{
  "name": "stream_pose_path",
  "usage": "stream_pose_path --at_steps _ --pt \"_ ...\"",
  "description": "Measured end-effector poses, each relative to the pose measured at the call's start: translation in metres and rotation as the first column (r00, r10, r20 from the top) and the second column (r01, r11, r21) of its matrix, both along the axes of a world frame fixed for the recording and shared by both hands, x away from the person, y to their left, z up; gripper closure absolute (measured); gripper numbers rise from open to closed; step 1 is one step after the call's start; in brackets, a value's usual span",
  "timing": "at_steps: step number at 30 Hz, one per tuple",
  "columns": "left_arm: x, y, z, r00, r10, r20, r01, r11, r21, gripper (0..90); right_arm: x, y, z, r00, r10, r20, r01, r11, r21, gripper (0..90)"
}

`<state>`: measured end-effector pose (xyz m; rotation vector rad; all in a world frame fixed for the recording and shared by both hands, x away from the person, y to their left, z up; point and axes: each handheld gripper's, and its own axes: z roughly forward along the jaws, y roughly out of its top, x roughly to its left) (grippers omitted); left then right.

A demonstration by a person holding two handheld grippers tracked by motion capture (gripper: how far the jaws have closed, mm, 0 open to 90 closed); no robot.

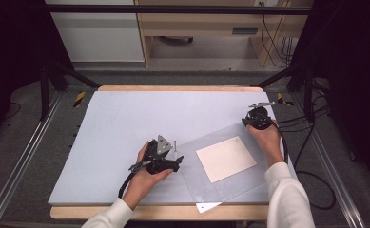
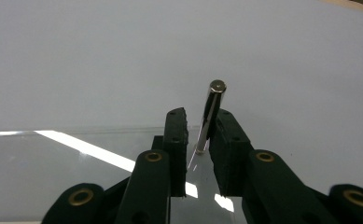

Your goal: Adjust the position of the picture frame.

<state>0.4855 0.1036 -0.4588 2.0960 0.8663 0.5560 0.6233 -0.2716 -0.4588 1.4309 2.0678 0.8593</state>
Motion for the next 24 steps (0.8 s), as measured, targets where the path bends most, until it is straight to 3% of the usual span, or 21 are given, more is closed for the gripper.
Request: stream_pose_path --at_steps 5,15,22,24 --pt "0.0005 -0.0001 -0.0008 1.0 0.005 -0.005 -0.005 1.0 -0.006 21.5 0.0011 -0.0004 -0.0008 1.0 0.003 0.002 -0.003 1.0 -0.01 79.2" --pt "0.0 0.0031 -0.0006 1.0 0.003 0.007 -0.003 0.9995 -0.031 40.1 0.0061 0.0005 -0.0082 0.9998 -0.021 -0.009 0.02 1.0 -0.011 85.3" --pt "0.0026 0.0018 -0.0065 0.9997 -0.014 -0.019 0.013 0.9992 -0.037 52.5 0.0059 0.0012 -0.0081 0.9996 -0.026 -0.009 0.026 1.0 -0.013 85.5" --pt "0.0068 0.0013 -0.0081 0.9996 0.001 -0.029 -0.002 0.9989 -0.047 57.7 0.0059 0.0012 -0.0078 0.9995 -0.028 -0.012 0.028 1.0 -0.012 85.5"
